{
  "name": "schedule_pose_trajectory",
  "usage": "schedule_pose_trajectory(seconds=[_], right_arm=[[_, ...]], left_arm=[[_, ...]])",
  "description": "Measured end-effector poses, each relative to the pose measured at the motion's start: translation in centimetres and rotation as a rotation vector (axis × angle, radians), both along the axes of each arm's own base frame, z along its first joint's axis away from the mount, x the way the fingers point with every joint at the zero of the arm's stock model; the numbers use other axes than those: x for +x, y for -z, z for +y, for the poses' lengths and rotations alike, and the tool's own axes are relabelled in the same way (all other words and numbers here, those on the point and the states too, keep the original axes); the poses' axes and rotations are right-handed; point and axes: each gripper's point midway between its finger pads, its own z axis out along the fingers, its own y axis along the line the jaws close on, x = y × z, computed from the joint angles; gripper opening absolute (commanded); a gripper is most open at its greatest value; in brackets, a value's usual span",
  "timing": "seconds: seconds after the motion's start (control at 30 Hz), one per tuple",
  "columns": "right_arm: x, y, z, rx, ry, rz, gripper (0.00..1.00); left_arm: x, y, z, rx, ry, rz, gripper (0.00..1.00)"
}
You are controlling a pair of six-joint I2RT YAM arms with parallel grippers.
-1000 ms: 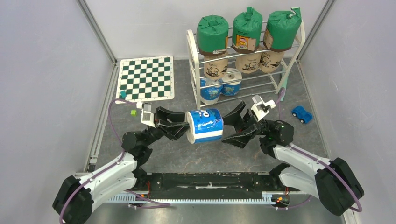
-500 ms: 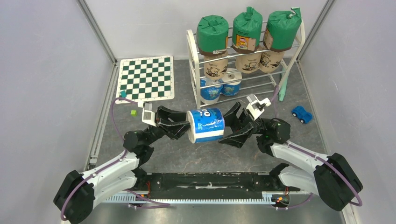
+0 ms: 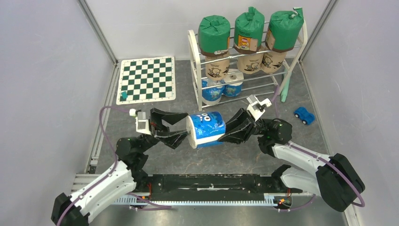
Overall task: Place and organize the paper towels onto the shelf
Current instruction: Pick up the paper towel from the center of the board.
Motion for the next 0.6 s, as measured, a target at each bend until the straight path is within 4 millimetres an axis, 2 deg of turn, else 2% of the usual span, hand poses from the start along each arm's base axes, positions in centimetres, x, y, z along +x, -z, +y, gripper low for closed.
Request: schedule_pose_trajectory(seconds=[0.03,0.07,0.23,0.33,0.37,0.5,0.6], right_arm=[[0.0,0.0,0.0,-0.001,-0.002,0.0,0.0],[0.0,0.0,0.0,-0.001,-0.002,-0.004,0.0],[0.3,0.2,-0.3,-0.006,0.028,-0.074,0.0],[1.6,0.9,-0.3,-0.06,0.121,-0.127,0.0],[2.4,1.1,-0.1,-0.088,0.163,-0.134,0.0],[8.0,2.5,-0.1,-0.274,0.441,-0.1,0.01],[12.0,5.8,-1.9,-0.491,0.654,-0.004,0.0]], left_arm=[[0.0,-0.1,0.4,0.004,-0.025,-0.009,0.98],[0.2,0.0,0.7,0.011,-0.052,-0.014,1.0],[1.0,0.6,2.3,0.066,-0.185,-0.023,1.0],[1.8,0.6,3.5,0.124,-0.288,-0.02,1.0],[2.2,0.4,4.1,0.15,-0.333,-0.02,1.0],[3.5,-0.6,6.8,0.245,-0.511,-0.021,1.0],[4.7,0.2,8.5,0.322,-0.63,0.0,1.0]])
